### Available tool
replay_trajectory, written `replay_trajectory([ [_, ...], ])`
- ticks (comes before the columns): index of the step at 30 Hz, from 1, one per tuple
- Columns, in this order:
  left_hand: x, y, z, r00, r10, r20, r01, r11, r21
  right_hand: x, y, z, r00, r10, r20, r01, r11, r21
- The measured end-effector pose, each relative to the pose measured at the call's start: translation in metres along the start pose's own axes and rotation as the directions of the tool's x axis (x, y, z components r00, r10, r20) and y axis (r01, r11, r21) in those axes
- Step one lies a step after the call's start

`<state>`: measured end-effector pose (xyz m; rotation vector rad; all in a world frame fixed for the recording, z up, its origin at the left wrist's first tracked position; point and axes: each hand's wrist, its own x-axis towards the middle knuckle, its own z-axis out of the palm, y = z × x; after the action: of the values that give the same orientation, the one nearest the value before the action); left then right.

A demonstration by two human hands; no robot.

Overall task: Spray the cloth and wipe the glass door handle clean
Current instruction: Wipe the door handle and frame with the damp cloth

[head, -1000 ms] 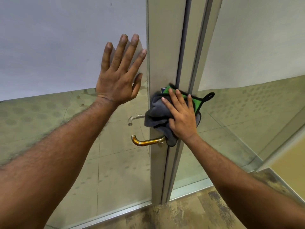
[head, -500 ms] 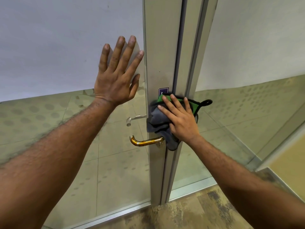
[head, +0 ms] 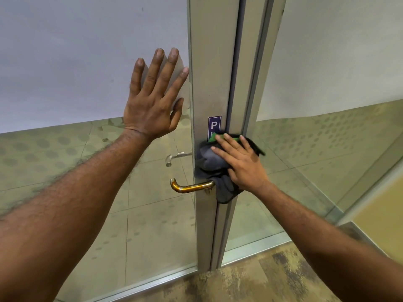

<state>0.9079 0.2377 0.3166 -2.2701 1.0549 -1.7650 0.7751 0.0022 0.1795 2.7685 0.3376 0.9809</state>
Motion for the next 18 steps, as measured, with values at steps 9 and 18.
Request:
replay_trajectory([
  [9, 0.003, 0.002, 0.0, 1.0, 0.0, -0.008, 0.0, 1.0, -0.006, 0.049, -0.034, -0.007, 0.98, 0.151, -0.13, -0.122, 0.971, 0.204],
  [18, 0.001, 0.001, -0.001, 1.0, -0.006, 0.015, 0.006, 1.0, 0.006, -0.012, 0.004, -0.005, 0.995, 0.098, -0.025, -0.093, 0.985, 0.146],
])
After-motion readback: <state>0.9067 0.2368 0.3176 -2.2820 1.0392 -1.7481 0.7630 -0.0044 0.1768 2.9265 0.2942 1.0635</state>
